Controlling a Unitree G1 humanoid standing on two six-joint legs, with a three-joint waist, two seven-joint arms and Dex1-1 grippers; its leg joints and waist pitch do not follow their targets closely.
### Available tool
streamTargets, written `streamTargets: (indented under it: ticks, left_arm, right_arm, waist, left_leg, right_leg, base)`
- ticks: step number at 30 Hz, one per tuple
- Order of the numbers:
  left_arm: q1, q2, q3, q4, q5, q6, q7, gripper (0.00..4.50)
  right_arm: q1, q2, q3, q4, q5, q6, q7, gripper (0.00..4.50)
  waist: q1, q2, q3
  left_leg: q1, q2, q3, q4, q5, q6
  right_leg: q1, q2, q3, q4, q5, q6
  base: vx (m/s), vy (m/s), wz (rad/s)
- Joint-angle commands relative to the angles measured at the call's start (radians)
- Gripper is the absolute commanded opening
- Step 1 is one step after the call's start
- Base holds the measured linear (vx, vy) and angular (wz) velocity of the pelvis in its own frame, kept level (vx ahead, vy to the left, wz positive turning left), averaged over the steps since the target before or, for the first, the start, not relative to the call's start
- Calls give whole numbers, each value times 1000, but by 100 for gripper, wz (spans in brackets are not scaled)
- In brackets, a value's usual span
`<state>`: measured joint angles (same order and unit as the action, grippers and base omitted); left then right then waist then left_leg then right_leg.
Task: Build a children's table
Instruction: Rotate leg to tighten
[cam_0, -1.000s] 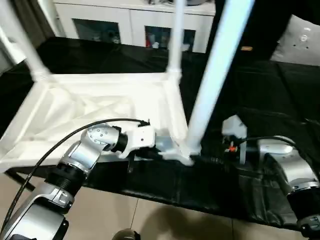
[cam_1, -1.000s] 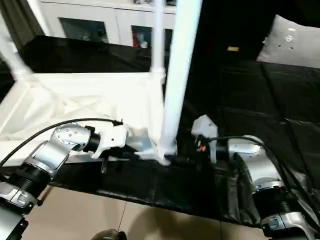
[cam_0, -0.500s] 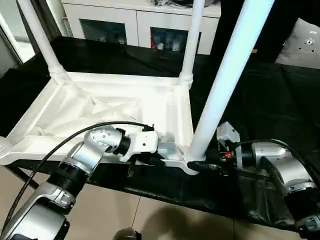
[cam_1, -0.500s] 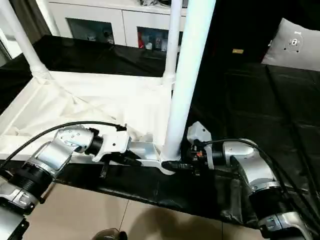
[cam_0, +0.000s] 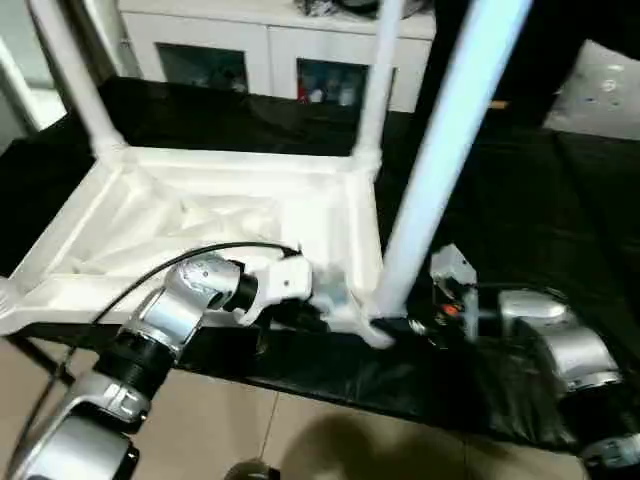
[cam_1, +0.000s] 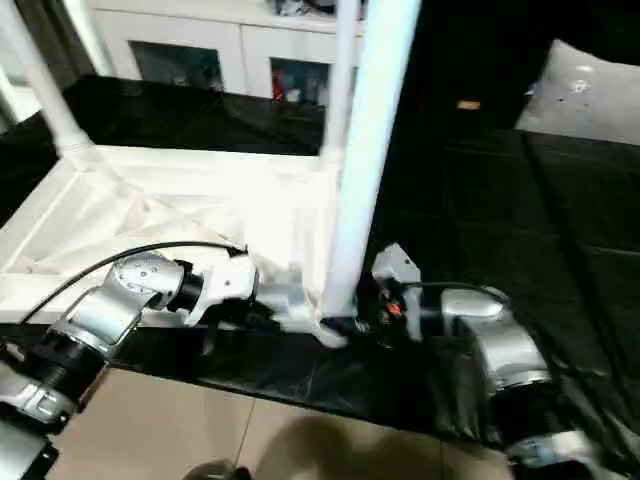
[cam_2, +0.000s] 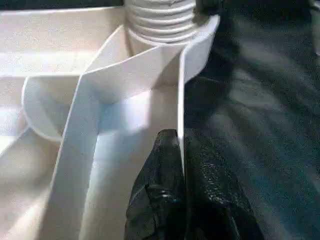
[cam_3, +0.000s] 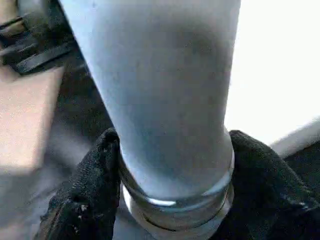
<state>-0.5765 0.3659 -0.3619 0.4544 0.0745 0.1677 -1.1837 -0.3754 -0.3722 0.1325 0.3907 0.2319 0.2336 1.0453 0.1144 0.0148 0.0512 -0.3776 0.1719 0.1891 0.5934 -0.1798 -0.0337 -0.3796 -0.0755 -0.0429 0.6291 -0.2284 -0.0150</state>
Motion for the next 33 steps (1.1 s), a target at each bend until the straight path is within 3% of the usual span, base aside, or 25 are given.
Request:
streamTargets:
  ticks: [1, 3, 4, 7, 11, 13, 18, 21, 22, 28, 30, 33]
  left_arm:
    - [20, -113, -17, -45, -34, 105, 96, 0]
    - [18, -180, -2, -61, -36, 162, 176, 0]
    - [17, -201, 1, -65, -34, 177, 200, 0]
    - [5, -270, 19, -59, -18, 207, 299, 0]
    - [-27, -362, 47, -27, 3, 216, 444, 0]
    - [-29, -368, 40, -28, 24, 217, 466, 0]
    - [-36, -322, 32, 2, 66, 191, 484, 0]
    - [-41, -288, 41, 32, 80, 169, 479, 0]
    - [-42, -277, 42, 41, 83, 158, 475, 0]
    - [-46, -199, 45, 86, 86, 82, 414, 0]
    - [-49, -167, 37, 97, 85, 57, 376, 0]
    - [-50, -131, 20, 106, 77, 9, 312, 0]
  right_arm:
    - [-26, 98, -7, 79, -27, 44, -202, 277]
    - [-56, 180, -57, 137, -15, 52, -337, 277]
    - [-65, 203, -71, 153, -11, 53, -374, 277]
    - [-88, 262, -100, 196, -9, 39, -473, 277]
    - [-114, 318, -128, 262, -26, 13, -591, 277]
    - [-114, 329, -146, 270, -32, -16, -602, 333]
    - [-87, 306, -158, 231, -33, -58, -575, 385]
    - [-65, 274, -165, 189, -22, -78, -525, 392]
    - [-57, 262, -166, 174, -16, -81, -509, 414]
    - [0, 146, -143, 47, 16, -59, -319, 443]
    - [10, 86, -132, 14, 20, -56, -244, 443]
    - [2, 20, -123, 10, 5, -69, -169, 443]
  waist:
    - [-11, -9, -48]
    - [-32, -9, -42]
    - [-38, -8, -45]
    - [-48, -7, -49]
    - [-47, -6, -48]
    - [-45, -4, -55]
    - [-36, -1, -63]
    - [-28, 0, -60]
    - [-26, -2, -58]
    - [-27, 1, -57]
    - [-25, 1, -57]
    - [-24, 2, -63]
  left_leg:
    - [21, 63, -31, -84, -268, -7]
    - [19, 61, -37, -90, -321, -36]
    - [23, 60, -41, -90, -339, -45]
    - [25, 60, -35, -88, -319, -29]
    - [24, 56, -32, -85, -291, -10]
    - [19, 58, -30, -84, -250, 3]
    - [16, 58, -25, -76, -149, 54]
    - [16, 57, -24, -77, -166, 63]
    - [16, 57, -23, -78, -182, 59]
    - [14, 58, -28, -82, -213, 50]
    - [16, 60, -27, -80, -204, 57]
    - [13, 60, -25, -74, -158, 71]
  right_leg:
    - [31, -86, 41, -92, -253, -226]
    - [31, -89, 39, -98, -371, -196]
    - [31, -91, 37, -106, -420, -172]
    - [25, -84, 43, -109, -328, -176]
    - [24, -83, 43, -112, -309, -177]
    - [29, -80, 42, -104, -234, -183]
    - [36, -77, 38, -89, -36, -214]
    - [36, -78, 38, -94, -64, -210]
    - [36, -77, 39, -98, -94, -201]
    - [36, -77, 38, -104, -167, -176]
    - [35, -77, 38, -103, -153, -180]
    - [37, -77, 38, -92, -62, -204]
  base:
    - [0, 0, 0]
    - [0, 0, 0]
    - [0, 0, 0]
    - [0, 0, 0]
    - [0, 0, 0]
    - [0, 0, 0]
    - [0, 0, 0]
    - [0, 0, 0]
    - [0, 0, 0]
    - [0, 0, 0]
    - [0, 0, 0]
    - [0, 0, 0]
